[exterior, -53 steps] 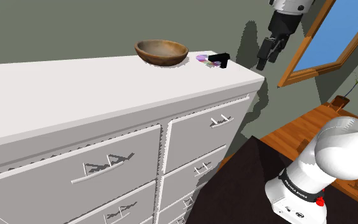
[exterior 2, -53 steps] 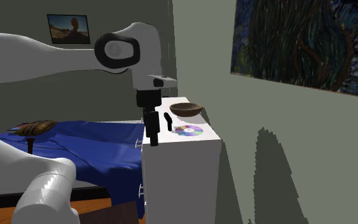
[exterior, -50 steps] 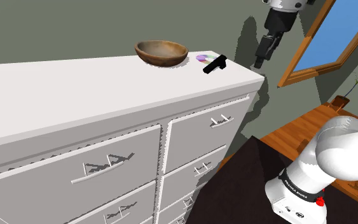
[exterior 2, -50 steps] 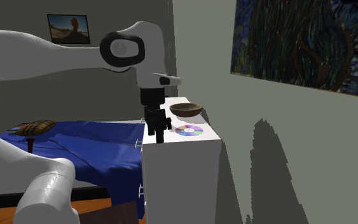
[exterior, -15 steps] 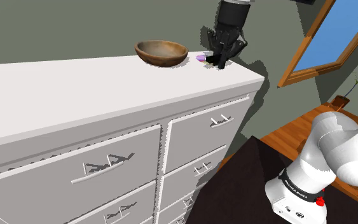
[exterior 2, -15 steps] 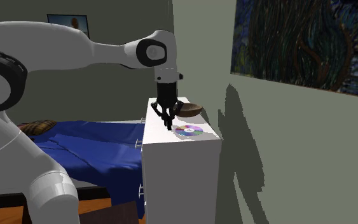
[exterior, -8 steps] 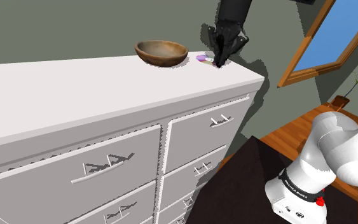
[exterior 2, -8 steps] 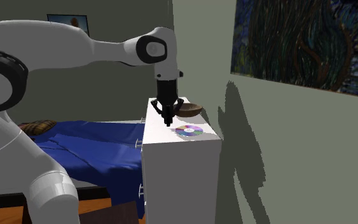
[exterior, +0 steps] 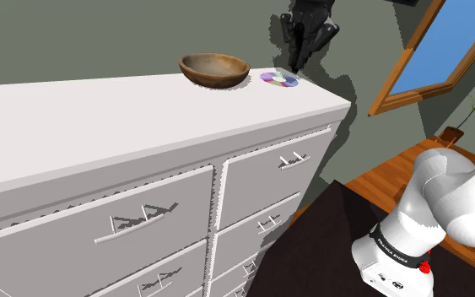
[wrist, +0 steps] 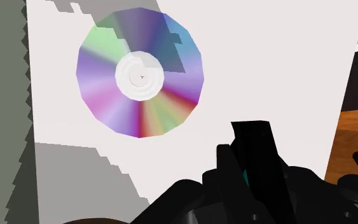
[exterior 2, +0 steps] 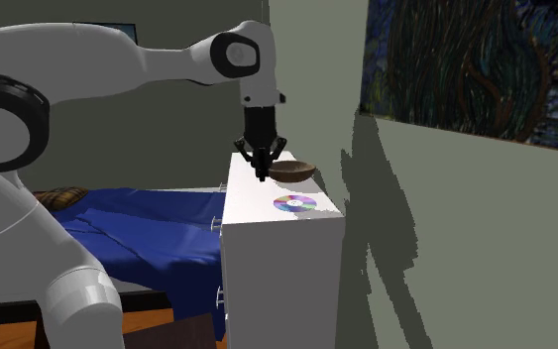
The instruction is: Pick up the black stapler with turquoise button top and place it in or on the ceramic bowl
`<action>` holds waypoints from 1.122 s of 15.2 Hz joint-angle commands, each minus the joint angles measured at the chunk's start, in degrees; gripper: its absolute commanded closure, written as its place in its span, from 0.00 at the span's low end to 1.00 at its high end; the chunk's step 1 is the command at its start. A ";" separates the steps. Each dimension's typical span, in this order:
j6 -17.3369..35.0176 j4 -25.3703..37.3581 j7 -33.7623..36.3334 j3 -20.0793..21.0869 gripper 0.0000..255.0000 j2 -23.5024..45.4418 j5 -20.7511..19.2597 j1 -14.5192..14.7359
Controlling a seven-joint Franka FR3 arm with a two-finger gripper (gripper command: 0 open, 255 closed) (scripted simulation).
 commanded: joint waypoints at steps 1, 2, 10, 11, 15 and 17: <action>-1.51 2.06 -0.04 0.05 1.00 0.57 0.05 0.03; -2.29 3.16 -0.09 0.06 1.00 0.89 0.06 0.03; -8.73 12.67 -0.51 0.09 1.00 3.95 0.16 0.06; -9.57 13.96 -0.57 0.09 1.00 4.41 0.17 0.06; -10.38 21.48 0.87 0.97 1.00 11.21 0.75 0.64; -10.92 26.59 1.82 1.50 1.00 15.82 1.02 1.03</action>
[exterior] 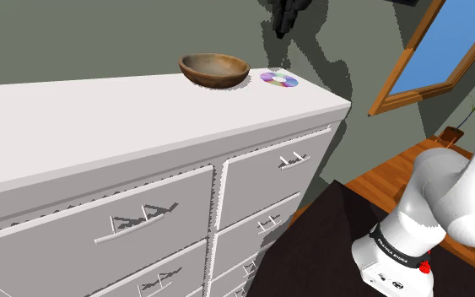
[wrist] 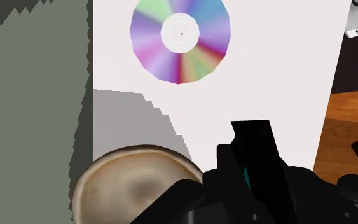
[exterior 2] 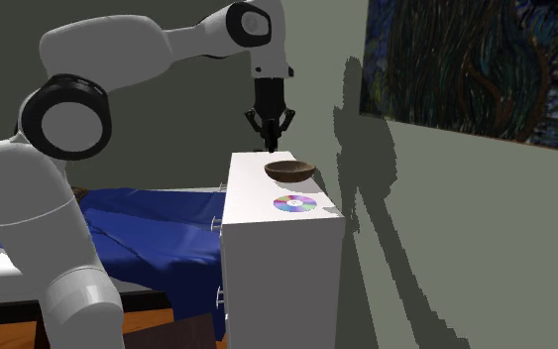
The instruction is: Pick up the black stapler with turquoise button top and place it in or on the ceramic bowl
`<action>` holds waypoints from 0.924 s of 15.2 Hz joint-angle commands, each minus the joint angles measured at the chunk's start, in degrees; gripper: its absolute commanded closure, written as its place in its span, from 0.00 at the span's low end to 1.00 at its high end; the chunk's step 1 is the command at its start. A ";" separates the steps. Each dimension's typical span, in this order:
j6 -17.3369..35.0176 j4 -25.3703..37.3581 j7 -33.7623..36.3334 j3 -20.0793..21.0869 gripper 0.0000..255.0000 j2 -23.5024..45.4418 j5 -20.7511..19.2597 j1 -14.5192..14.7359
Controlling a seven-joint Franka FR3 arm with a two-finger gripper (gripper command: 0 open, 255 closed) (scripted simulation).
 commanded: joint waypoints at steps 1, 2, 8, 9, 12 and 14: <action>-0.73 5.26 0.83 0.46 1.00 4.56 0.23 0.35; -1.27 8.32 1.28 0.70 1.00 7.09 0.31 0.55; -9.56 36.82 3.53 1.80 1.00 27.42 0.36 2.04; -15.37 51.21 3.63 1.83 1.00 36.02 0.26 2.39; -7.04 34.82 4.06 1.89 1.00 27.96 0.40 2.36; -3.84 29.08 4.21 1.91 1.00 25.43 0.44 2.34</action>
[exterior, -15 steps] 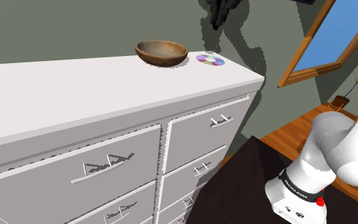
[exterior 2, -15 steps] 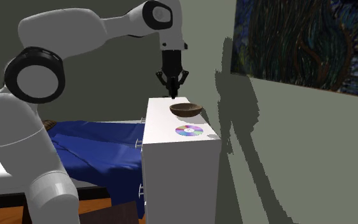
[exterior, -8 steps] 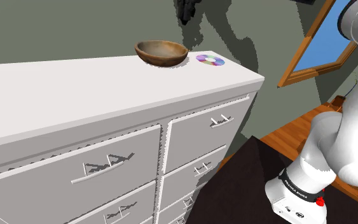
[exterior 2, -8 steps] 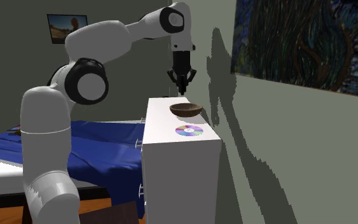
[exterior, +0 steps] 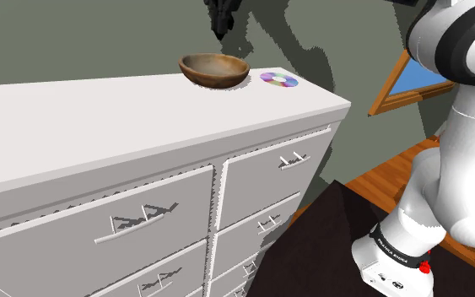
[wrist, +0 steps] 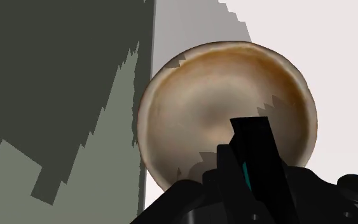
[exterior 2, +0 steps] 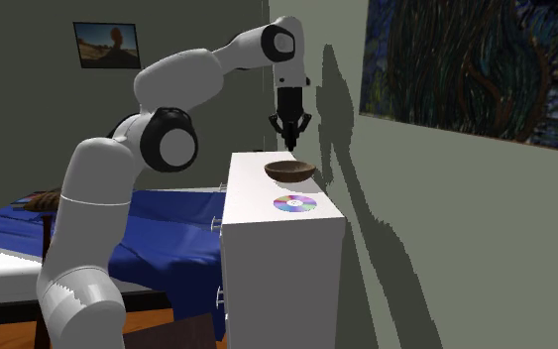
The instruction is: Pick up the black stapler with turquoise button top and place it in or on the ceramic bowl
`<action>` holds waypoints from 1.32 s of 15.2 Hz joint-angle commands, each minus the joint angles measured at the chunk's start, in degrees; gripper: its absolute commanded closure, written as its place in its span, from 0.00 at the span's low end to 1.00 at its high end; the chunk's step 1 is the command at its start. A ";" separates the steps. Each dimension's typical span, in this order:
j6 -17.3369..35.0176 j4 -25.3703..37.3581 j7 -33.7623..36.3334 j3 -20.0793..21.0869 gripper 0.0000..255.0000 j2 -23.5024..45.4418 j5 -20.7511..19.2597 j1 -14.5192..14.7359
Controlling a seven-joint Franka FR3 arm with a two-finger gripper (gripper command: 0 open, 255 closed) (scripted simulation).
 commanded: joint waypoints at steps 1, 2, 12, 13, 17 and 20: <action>3.19 -5.36 0.10 0.01 1.00 -2.24 0.04 -0.06; 4.51 -7.60 0.16 0.01 1.00 -3.15 0.05 -0.07; 11.87 -19.24 0.49 0.03 1.00 -7.43 0.11 -0.11; 11.87 -19.24 0.49 0.03 1.00 -7.42 0.11 -0.11; 11.87 -19.23 0.49 0.03 0.00 -7.42 0.11 -0.11; 11.87 -19.23 0.49 0.03 0.00 -7.42 0.11 -0.11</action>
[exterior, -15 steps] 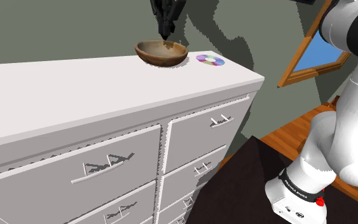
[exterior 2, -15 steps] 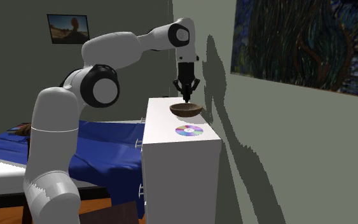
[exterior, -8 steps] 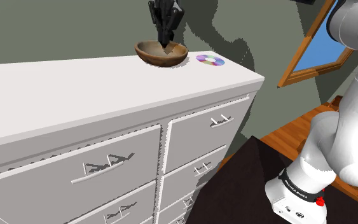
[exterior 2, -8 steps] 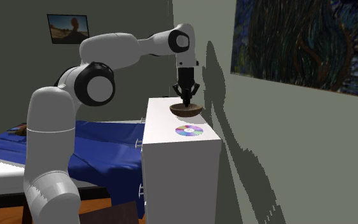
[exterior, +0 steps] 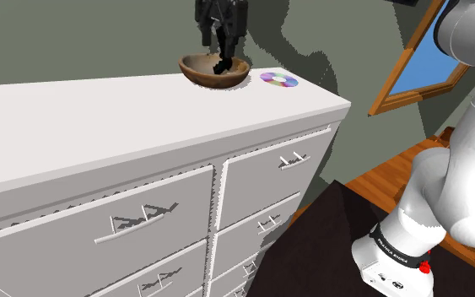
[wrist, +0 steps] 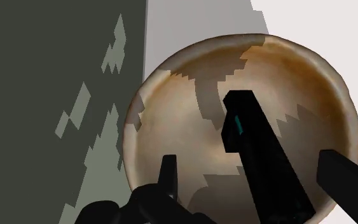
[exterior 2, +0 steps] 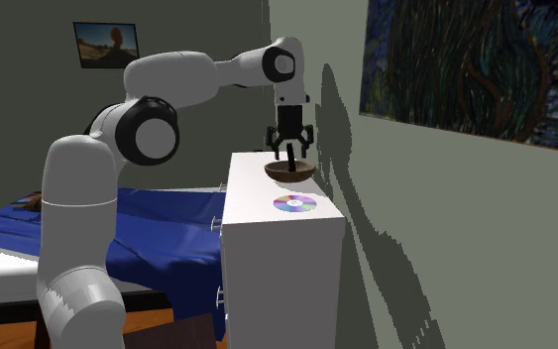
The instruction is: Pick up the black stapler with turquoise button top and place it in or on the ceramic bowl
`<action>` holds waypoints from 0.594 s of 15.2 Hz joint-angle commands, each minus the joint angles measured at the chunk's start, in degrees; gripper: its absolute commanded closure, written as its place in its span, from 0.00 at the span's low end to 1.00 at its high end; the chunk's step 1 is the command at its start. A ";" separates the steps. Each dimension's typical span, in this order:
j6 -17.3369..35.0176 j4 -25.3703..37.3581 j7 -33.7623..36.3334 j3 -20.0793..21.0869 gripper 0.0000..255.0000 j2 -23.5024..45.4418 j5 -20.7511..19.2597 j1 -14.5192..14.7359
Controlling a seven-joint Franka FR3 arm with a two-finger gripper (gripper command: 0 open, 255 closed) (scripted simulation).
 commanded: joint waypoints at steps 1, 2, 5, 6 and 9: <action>0.00 0.00 0.00 0.00 0.00 0.00 0.00 0.00; 0.00 0.00 0.00 0.00 0.00 0.00 0.00 0.00; -8.75 14.06 -0.20 0.04 0.00 5.31 -0.09 0.18; -11.66 19.18 -0.28 0.04 0.00 7.52 -0.13 0.23; -11.69 19.23 -0.29 0.03 0.00 7.54 -0.13 0.24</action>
